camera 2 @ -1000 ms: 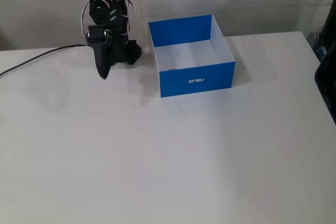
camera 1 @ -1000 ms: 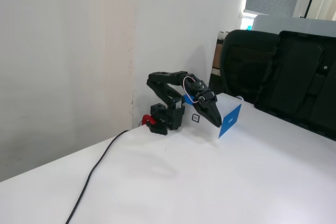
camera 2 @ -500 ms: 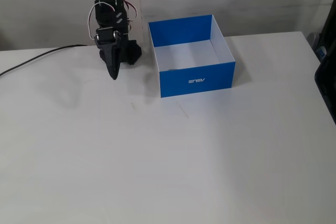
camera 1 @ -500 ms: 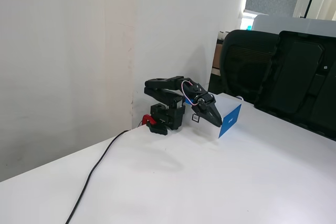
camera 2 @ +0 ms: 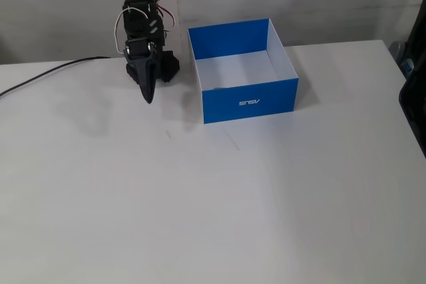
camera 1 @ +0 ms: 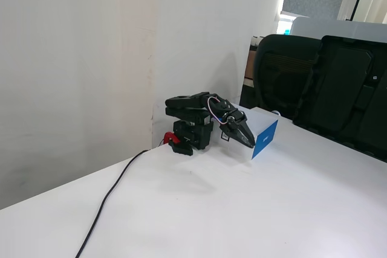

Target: Grasp the gray block and put it in the box.

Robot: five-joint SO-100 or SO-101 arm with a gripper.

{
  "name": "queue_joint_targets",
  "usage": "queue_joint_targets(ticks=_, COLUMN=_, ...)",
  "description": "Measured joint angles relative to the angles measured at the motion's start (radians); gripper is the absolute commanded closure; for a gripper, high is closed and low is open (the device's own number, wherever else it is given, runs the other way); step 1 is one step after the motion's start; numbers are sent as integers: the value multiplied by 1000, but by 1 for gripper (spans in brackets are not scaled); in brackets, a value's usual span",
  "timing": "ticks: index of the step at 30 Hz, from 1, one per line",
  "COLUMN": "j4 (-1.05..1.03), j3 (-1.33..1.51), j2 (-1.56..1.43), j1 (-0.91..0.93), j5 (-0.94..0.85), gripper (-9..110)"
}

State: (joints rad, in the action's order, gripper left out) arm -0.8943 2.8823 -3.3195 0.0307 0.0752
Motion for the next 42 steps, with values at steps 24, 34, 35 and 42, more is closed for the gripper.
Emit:
queue_joint_targets(ticks=24, j4=14, j3=190, j2=-64, j1=-15, j5=-35, gripper=101)
queue_joint_targets(ticks=34, j4=29, j3=212, j2=-64, j1=8, j5=-37, gripper=101)
queue_joint_targets(ticks=35, j4=21, j3=212, j2=-64, j1=5, j5=-37, gripper=101)
queue_joint_targets(ticks=42, j4=-26, j3=212, j2=-64, j1=2, j5=-37, gripper=101)
